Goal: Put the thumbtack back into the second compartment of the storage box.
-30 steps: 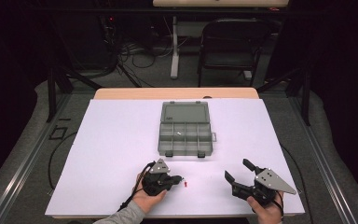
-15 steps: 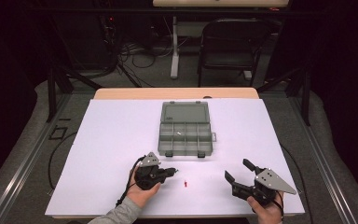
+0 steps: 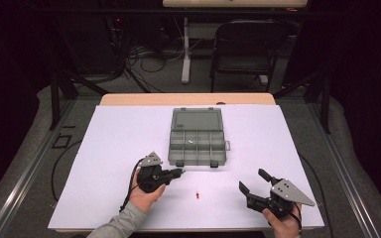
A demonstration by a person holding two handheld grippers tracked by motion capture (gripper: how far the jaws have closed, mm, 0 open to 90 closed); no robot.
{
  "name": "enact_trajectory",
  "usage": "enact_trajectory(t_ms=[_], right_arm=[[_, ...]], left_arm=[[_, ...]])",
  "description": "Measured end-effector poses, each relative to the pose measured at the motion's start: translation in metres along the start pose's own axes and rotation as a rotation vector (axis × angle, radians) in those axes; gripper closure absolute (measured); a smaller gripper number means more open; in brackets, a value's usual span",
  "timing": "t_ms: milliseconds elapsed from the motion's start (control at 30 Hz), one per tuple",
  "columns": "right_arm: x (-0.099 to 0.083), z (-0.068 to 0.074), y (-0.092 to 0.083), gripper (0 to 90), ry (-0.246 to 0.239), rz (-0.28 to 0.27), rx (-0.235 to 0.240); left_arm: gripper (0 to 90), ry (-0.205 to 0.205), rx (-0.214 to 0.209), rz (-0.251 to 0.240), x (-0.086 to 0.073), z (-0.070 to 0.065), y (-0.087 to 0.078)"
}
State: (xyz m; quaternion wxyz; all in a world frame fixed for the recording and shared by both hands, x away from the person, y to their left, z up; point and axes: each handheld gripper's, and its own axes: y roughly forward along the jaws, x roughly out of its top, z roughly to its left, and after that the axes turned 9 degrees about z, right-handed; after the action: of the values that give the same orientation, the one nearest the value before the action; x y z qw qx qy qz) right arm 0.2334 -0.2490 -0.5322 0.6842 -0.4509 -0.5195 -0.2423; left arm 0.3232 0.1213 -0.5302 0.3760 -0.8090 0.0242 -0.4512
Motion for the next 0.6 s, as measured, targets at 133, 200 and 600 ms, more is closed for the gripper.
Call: enact_trajectory(t_ms=[133, 200, 600], right_arm=[[0.000, 0.000, 0.000, 19.2, 0.000, 0.001, -0.004], [0.000, 0.000, 0.000, 19.2, 0.001, 0.001, -0.004], [0.000, -0.001, 0.000, 19.2, -0.002, 0.000, -0.001]], left_arm=[[89.6, -0.003, -0.001, -0.013, 0.011, 0.004, -0.006], [89.6, -0.001, 0.001, -0.016, 0.016, 0.004, -0.007], [89.6, 0.023, -0.002, -0.022, 0.051, 0.004, -0.007]])
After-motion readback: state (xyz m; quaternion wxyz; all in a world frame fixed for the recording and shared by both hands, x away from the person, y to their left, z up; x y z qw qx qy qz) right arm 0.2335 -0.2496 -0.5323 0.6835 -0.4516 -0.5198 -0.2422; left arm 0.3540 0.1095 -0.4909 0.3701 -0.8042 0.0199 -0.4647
